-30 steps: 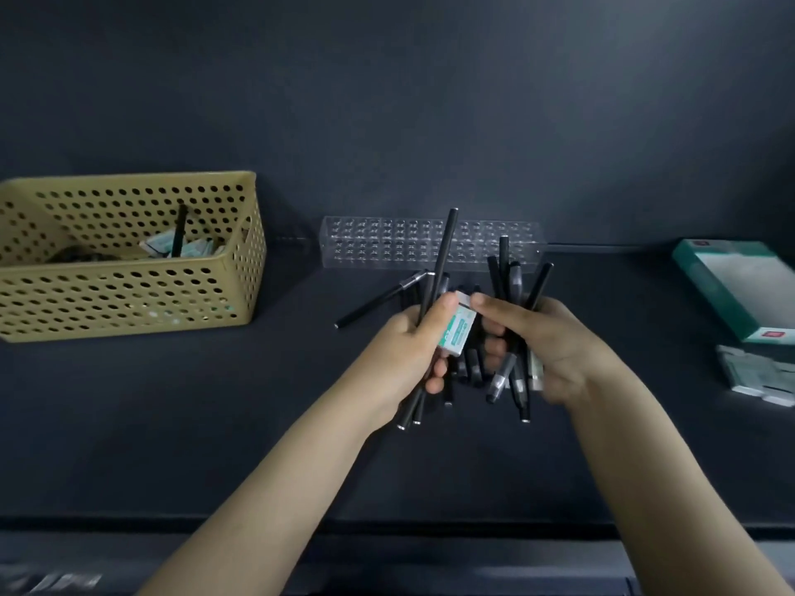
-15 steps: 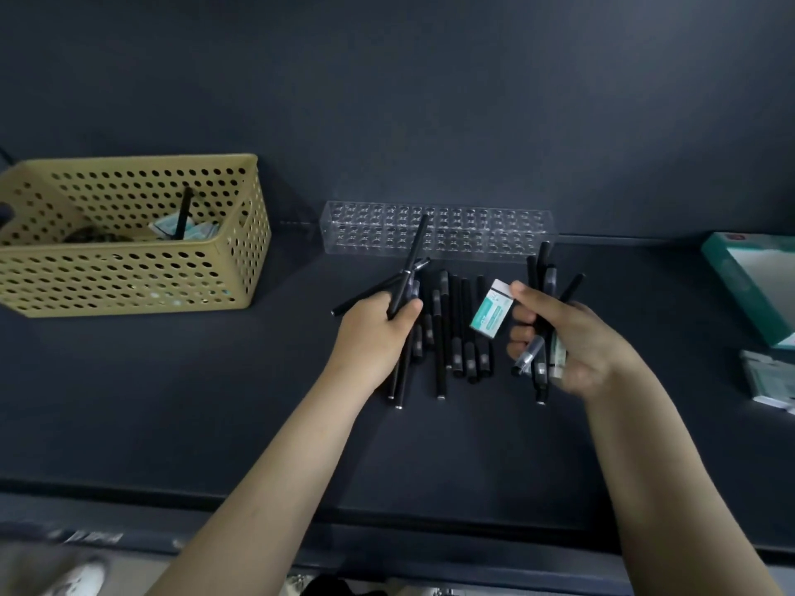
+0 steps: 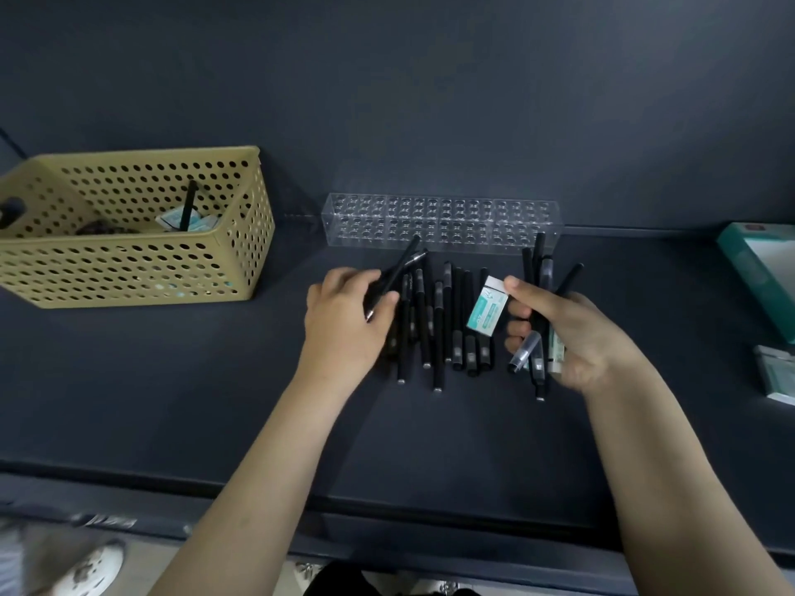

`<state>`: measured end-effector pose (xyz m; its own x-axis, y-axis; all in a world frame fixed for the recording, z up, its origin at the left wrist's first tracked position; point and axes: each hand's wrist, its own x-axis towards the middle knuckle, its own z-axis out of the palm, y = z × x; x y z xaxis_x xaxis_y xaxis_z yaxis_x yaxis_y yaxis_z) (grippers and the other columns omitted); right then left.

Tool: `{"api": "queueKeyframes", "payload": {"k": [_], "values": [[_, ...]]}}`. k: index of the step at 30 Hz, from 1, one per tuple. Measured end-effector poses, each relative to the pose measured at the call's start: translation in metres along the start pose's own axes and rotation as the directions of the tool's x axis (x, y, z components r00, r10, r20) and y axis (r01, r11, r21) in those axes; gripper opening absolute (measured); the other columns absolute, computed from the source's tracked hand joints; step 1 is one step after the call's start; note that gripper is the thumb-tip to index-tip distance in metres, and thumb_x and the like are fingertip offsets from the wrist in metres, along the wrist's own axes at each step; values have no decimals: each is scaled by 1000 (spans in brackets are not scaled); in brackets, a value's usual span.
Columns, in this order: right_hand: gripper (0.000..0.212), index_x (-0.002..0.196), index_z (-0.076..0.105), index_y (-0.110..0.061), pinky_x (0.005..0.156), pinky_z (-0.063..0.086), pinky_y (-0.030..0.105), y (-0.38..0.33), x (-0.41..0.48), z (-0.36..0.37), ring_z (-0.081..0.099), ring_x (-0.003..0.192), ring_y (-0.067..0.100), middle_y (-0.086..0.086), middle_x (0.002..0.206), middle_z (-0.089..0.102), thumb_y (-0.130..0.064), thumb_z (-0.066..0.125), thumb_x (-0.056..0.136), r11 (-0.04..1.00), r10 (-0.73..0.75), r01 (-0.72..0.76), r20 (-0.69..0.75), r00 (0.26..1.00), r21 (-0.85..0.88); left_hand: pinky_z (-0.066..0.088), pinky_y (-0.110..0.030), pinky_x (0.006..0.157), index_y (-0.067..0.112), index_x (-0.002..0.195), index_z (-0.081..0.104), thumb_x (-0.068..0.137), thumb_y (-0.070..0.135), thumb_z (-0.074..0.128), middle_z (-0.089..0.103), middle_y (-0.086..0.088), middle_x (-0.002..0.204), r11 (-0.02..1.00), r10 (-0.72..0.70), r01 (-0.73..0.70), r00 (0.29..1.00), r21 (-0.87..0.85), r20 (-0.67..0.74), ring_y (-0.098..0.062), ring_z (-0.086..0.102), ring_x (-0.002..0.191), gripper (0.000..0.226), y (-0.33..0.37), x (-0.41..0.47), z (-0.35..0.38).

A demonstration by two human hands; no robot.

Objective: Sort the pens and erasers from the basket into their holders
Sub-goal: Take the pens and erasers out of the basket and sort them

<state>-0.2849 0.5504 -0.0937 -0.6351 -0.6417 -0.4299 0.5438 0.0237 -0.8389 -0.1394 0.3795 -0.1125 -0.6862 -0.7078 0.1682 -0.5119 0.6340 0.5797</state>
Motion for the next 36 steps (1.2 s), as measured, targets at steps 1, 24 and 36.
{"api": "queueKeyframes", "payload": {"k": [1,24,36], "values": [[24,97,54,-10,44,44,24,0,0,0,42,49,10,-3,61,45,-23,71,84,1000,2,-2,-2,1000,-4,27,-29,104,19,130,58,96,35,52,51,0,133,999,20,-20,1000,32,-2,-25,39,125,38,-5,3,-2],[22,86,59,-12,57,46,29,0,-12,8,49,51,11,-4,60,52,-27,74,81,988,-69,54,-99,993,-147,39,-2,75,21,116,65,92,25,61,62,11,101,920,187,-149,980,-361,71,-2,58,90,24,1,-15,-22],[17,86,62,-10,50,44,24,-20,-75,-44,46,47,10,-4,59,46,-27,68,86,977,-213,207,-157,964,-51,55,-29,84,23,107,63,89,16,65,69,3,96,708,243,130,878,-694,413,-10,66,88,20,119,-37,23]]}}
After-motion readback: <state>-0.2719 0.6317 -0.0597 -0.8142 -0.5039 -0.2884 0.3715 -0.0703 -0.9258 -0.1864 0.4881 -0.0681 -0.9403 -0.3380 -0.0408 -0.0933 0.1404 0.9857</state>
